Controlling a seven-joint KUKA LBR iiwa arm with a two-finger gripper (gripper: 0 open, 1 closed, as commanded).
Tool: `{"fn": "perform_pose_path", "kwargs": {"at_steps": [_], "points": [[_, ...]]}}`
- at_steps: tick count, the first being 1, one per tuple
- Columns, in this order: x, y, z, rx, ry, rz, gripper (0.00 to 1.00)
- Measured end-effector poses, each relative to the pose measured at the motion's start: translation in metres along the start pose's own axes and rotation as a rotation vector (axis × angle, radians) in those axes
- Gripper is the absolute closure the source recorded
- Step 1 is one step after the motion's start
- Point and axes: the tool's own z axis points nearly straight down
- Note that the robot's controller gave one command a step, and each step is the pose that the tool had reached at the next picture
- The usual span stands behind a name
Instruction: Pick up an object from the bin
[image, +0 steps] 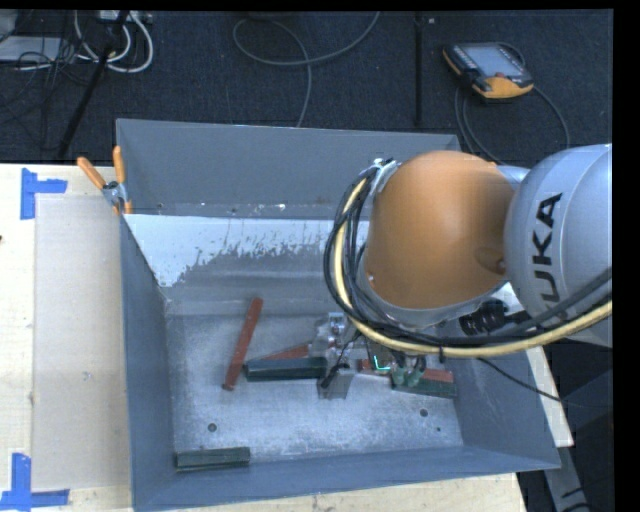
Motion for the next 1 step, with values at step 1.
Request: {"fn": "perform_pose_path", "kwargs": {"at_steps": [1], "points": [[-0.0215, -0.0089, 0.0188, -0.003, -0.017, -0.086, 0.00]]}}
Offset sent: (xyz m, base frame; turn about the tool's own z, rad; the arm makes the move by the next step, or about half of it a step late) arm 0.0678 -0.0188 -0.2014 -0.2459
